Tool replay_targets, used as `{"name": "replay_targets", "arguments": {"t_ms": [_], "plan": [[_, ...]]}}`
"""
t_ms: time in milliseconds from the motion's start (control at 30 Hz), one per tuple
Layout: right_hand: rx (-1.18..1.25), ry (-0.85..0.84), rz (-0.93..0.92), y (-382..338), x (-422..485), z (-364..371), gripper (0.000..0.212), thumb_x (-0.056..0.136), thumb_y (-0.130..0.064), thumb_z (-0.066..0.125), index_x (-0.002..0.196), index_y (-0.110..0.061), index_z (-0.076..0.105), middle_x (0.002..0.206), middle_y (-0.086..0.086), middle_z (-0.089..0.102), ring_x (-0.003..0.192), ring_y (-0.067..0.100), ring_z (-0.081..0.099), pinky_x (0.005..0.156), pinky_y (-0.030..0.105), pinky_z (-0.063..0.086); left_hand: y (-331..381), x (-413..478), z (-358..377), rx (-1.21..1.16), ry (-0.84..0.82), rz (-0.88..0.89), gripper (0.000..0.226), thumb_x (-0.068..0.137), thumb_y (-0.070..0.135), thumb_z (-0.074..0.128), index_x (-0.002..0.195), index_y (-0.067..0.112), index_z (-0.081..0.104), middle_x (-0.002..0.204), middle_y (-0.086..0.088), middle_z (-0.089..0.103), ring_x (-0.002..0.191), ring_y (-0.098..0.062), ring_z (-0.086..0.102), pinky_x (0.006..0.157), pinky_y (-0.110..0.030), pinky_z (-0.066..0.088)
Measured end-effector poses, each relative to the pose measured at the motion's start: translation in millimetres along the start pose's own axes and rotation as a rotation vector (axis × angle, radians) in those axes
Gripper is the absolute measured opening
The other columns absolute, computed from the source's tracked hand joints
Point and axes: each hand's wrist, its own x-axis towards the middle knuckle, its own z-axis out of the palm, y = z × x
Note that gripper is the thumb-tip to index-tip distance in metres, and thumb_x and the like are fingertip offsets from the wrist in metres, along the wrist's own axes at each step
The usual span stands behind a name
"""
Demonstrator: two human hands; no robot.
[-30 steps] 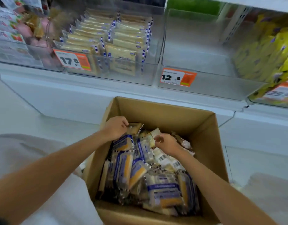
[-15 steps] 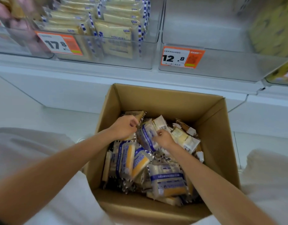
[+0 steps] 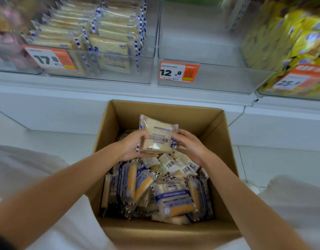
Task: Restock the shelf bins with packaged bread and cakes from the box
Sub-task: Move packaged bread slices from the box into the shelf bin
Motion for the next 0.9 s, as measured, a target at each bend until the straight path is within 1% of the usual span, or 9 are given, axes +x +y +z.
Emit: {"name": "replay_targets", "arguments": {"t_ms": [233,300,367,467,567,633,700,767,900], "plan": [[0.134,0.043,-0.009,10,-5,-6,0.038,0.085,-0.01,0.073,0.119,-0.009,0.057,0.117,0.012,0.068,0.095,0.022,0.069,0.089,0.041,0.056,2,11,6,0.148,0.019,0.034,0.031,0.092,0.011,0.065,0.122,0.014,0.059,0.113,-0.01,0.073,0.101,-0.023,0.071,0.081,-0.038,0.06],[-0.004,0.098,-0.051,8,-5,-8,0.067,0.08,-0.013,0.079,0.136,-0.018,0.043,0.134,0.008,0.055,0.11,0.021,0.062,0.093,0.038,0.053,6,13,4,0.426,0.165,0.172,0.035,0.086,0.008,0.071,0.118,0.012,0.059,0.111,-0.008,0.071,0.095,-0.022,0.071,0.077,-0.035,0.06],[-0.269,0.147,-0.194,4,-6,-6,0.1,0.075,-0.02,0.083,0.152,-0.031,0.02,0.148,-0.004,0.034,0.131,0.013,0.04,0.106,0.035,0.041,17,12,-2,0.992,0.249,0.394,0.033,0.08,0.013,0.076,0.11,0.013,0.063,0.104,-0.003,0.068,0.093,-0.021,0.066,0.076,-0.034,0.054],[-0.459,0.007,-0.385,-4,-8,7,0.093,0.075,-0.023,0.083,0.149,-0.037,0.029,0.146,-0.008,0.043,0.129,0.004,0.042,0.099,0.028,0.043,28,7,-2,1.425,0.152,0.534,0.036,0.078,0.024,0.08,0.112,0.023,0.068,0.103,0.013,0.066,0.093,-0.006,0.061,0.079,-0.026,0.048],[-0.386,0.046,-0.411,-12,-9,21,0.032,0.083,-0.016,0.077,0.112,-0.021,0.064,0.098,-0.002,0.069,0.081,0.004,0.064,0.072,0.025,0.051,26,3,4,0.99,0.25,0.694,0.063,0.071,0.028,0.087,0.126,0.026,0.057,0.113,0.012,0.064,0.101,-0.005,0.061,0.086,-0.025,0.052],[-0.037,0.133,-0.279,-14,-6,22,0.026,0.085,-0.014,0.075,0.108,-0.014,0.062,0.099,0.006,0.072,0.085,0.016,0.071,0.078,0.031,0.057,25,4,1,0.604,0.384,0.636,0.086,0.068,0.034,0.088,0.14,0.027,0.042,0.12,0.007,0.06,0.106,-0.009,0.06,0.091,-0.03,0.053],[0.337,0.064,-0.144,-15,-5,23,0.026,0.088,-0.01,0.069,0.111,-0.007,0.057,0.109,0.014,0.071,0.097,0.024,0.071,0.083,0.034,0.059,29,1,-6,0.403,0.358,0.393,0.098,0.065,0.038,0.088,0.146,0.022,0.037,0.125,0.002,0.058,0.109,-0.016,0.062,0.091,-0.039,0.055],[0.473,-0.014,-0.079,-16,-1,29,0.028,0.09,-0.008,0.066,0.114,-0.005,0.053,0.111,0.014,0.071,0.101,0.024,0.07,0.087,0.035,0.058,30,-4,-11,0.179,0.194,0.206,0.081,0.07,0.029,0.084,0.141,0.012,0.048,0.124,-0.009,0.065,0.104,-0.023,0.069,0.081,-0.04,0.06],[0.509,-0.138,-0.088,-21,2,51,0.03,0.098,-0.023,0.057,0.124,-0.009,0.052,0.119,0.012,0.069,0.109,0.022,0.067,0.093,0.034,0.054,36,-21,-20,-0.109,0.221,0.281,0.043,0.084,0.009,0.073,0.125,0.002,0.062,0.12,-0.018,0.069,0.104,-0.03,0.07,0.08,-0.041,0.06]]}}
